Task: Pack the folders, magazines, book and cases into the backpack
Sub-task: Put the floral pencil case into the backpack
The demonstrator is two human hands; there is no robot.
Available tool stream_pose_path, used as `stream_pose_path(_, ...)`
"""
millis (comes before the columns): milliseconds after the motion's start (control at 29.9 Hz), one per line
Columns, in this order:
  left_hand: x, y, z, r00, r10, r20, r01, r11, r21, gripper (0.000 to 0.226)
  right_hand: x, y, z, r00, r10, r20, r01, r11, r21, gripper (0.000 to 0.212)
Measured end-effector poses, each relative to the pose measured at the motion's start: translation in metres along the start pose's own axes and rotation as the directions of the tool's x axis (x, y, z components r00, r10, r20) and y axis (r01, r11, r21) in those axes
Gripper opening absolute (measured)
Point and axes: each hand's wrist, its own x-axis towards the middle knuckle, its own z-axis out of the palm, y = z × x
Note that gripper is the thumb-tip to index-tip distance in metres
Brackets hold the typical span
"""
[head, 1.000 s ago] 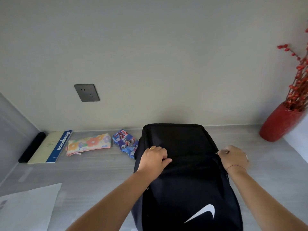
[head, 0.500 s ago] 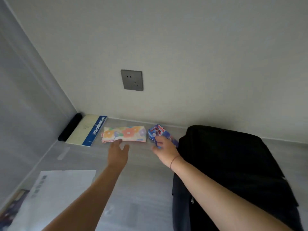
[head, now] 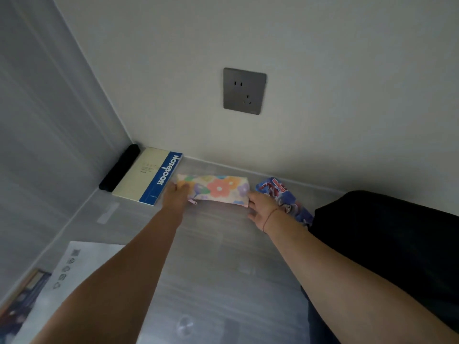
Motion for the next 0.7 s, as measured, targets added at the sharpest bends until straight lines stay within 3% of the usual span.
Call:
stream_pose_path(134, 0.001, -0.005, -0.007, 1.000, 0.013, 0.009, -0.014, 0.991, 0.129, 0.059, 0.006, -0.002, 0.002, 0.998, 0.038, -0.044, -0.036, 0.998, 0.051, 0.008)
stream_pose_path(234, -0.006, -0.009, -0.015, 0.999, 0.005, 0.041, -0.006, 1.000, 0.026, 0.054, 0.002, 0.002, -0.005, 1.000, 0.027, -0.007, -0.025, 0.980, 0.199, 0.011)
stream_pose_path(368, -0.035, -0.001, -0.021, 0.992, -0.081, 0.099, 0.098, 0.980, -0.176, 0.039, -0.027, -0.015, -0.011, 0.979, -0.154, 0.130, 0.080, 0.889, 0.451, 0.014)
stream_pose_path(502, -0.109, 0.040, 0.005, 0.949, 0.124, 0.289, 0.016, 0.899, -0.438, 0.010, -0.077, -0.038, -0.037, 0.933, -0.340, 0.121, 0.225, 0.809, 0.543, 0.015)
stream_pose_path(635, -0.191, 0.071, 0.055, 0.898, 0.193, 0.396, -0.016, 0.913, -0.408, 0.040, -0.126, -0.027, -0.087, 0.900, -0.436, 0.016, 0.351, 0.744, 0.568, 0.014)
stream_pose_path(702, -0.226, 0.073, 0.078, 0.860, 0.236, 0.453, -0.085, 0.941, -0.328, 0.031, -0.147, -0.013, -0.124, 0.893, -0.442, -0.082, 0.405, 0.713, 0.573, 0.025)
